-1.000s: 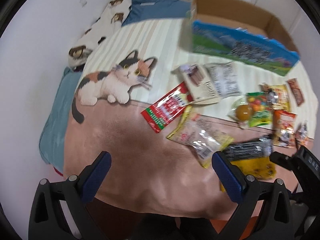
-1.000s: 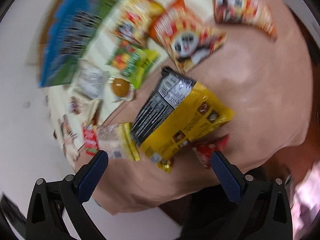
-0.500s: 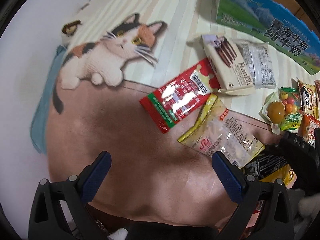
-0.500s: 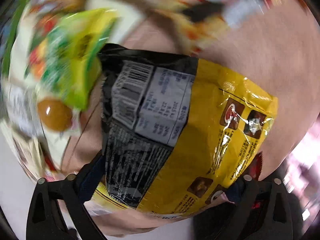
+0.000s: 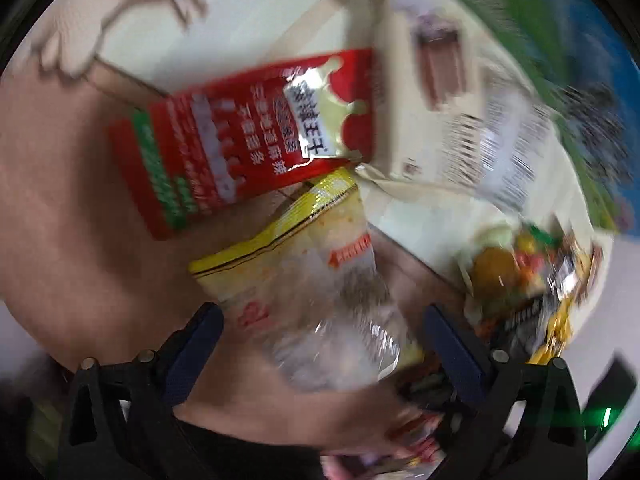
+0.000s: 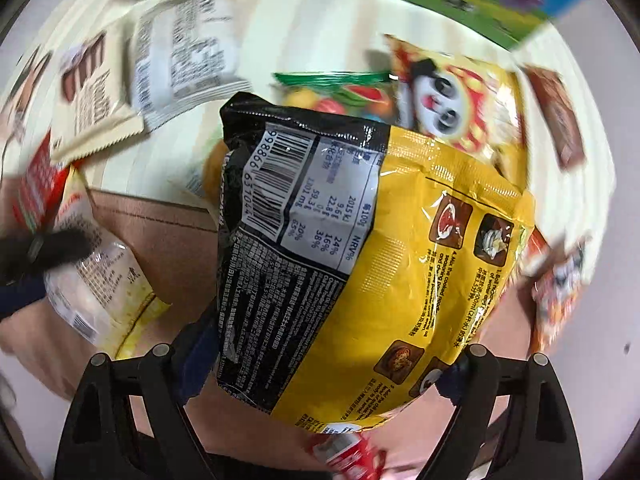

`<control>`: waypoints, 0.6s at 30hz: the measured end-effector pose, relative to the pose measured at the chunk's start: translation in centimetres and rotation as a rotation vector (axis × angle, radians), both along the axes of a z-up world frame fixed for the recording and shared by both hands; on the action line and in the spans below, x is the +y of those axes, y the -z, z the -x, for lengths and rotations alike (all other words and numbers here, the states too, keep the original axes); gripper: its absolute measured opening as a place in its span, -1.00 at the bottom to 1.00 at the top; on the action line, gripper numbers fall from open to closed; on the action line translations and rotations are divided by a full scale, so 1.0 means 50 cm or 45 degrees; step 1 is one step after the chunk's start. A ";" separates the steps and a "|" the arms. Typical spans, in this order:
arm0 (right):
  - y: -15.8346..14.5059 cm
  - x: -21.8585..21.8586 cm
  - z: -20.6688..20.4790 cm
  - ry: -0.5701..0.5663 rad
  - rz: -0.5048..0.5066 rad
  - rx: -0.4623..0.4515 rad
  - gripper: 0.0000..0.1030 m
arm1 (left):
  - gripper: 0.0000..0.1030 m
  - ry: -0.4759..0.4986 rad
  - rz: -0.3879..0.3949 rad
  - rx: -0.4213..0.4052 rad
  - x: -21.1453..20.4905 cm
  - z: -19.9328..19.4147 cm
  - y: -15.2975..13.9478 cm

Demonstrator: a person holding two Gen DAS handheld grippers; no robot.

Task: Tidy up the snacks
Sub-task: 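Grasp the yellow-black chocolate bag with the right gripper while the left grasps the clear bread bag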

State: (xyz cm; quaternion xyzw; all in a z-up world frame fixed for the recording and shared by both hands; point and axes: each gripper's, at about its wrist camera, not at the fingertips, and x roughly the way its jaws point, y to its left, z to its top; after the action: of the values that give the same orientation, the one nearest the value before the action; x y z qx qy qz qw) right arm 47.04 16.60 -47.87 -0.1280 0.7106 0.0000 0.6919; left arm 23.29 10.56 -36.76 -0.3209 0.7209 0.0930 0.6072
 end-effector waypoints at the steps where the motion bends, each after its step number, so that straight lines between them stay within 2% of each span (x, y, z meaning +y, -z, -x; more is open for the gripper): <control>1: -0.002 0.003 0.002 0.004 -0.024 0.016 0.81 | 0.69 -0.048 -0.006 0.020 0.000 -0.003 0.015; 2: 0.006 0.002 -0.001 0.022 -0.061 0.036 0.81 | 0.53 -0.077 -0.034 0.039 -0.001 -0.003 0.027; 4: 0.010 0.001 -0.001 0.075 -0.142 0.038 0.81 | 0.45 -0.071 -0.100 0.028 -0.008 -0.003 0.031; 5: 0.009 0.004 -0.010 0.093 -0.168 0.030 0.81 | 0.37 -0.026 -0.150 0.005 -0.018 -0.003 0.023; 9: -0.006 0.010 -0.018 0.168 -0.258 -0.033 0.80 | 0.34 0.299 -0.416 -0.104 -0.086 -0.004 -0.017; 11: -0.052 -0.011 -0.018 0.162 -0.280 -0.057 0.73 | 0.34 0.509 -0.571 -0.138 -0.119 0.003 -0.024; 14: -0.061 -0.028 0.001 0.107 -0.301 -0.084 0.66 | 0.33 0.698 -0.685 -0.173 -0.144 0.010 -0.027; 16: -0.065 -0.027 0.021 0.029 -0.296 -0.070 0.66 | 0.33 0.770 -0.711 -0.197 -0.150 0.009 -0.027; 18: -0.064 -0.013 0.047 -0.055 -0.281 -0.056 0.66 | 0.33 0.785 -0.697 -0.194 -0.150 0.003 -0.018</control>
State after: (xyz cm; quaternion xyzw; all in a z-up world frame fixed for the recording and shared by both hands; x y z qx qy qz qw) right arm 44.69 15.93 -44.65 -0.0662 0.6881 0.0904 0.7169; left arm 23.13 3.08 -35.86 0.0772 0.6849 0.0710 0.7210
